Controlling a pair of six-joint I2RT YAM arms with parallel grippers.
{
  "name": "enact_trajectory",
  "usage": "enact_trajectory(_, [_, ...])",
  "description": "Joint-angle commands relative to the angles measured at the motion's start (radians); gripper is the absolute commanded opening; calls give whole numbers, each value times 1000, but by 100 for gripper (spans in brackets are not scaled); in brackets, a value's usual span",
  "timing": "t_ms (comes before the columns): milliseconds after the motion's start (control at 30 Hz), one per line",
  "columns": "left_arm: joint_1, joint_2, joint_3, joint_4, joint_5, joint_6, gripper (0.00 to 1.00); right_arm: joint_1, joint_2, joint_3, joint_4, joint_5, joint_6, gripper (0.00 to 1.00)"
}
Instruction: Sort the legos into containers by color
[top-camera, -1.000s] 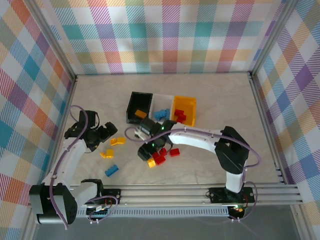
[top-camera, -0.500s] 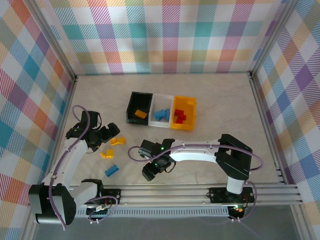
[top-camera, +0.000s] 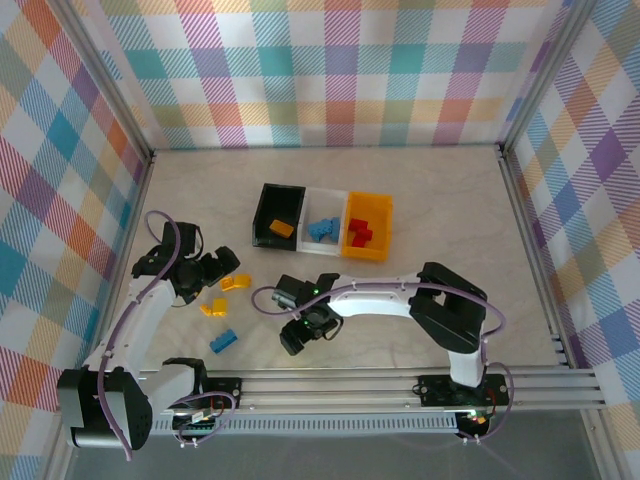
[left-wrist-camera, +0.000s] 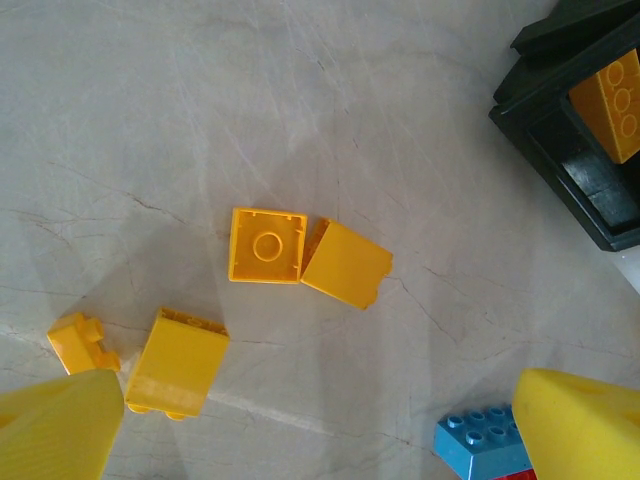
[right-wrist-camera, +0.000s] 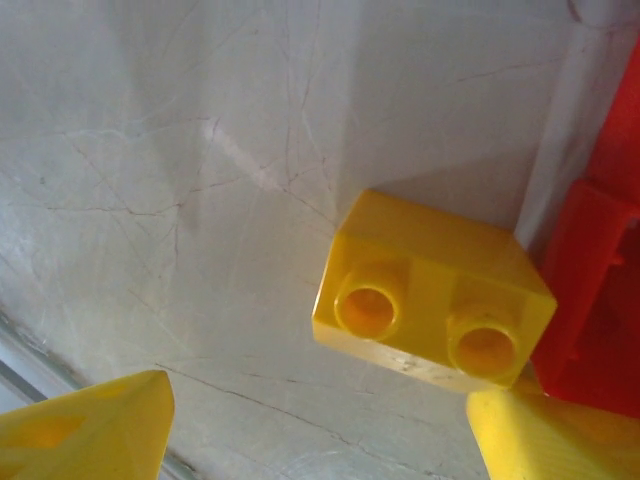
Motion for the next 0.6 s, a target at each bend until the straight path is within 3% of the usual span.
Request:
enact_trajectory(0, [-6, -9, 12, -11, -14, 22, 100, -10, 58, 46, 45, 49, -13, 77])
enact_trajectory(567, [-5, -15, 13, -11, -9, 30, 100, -2, 96, 140, -4, 202, -36, 64])
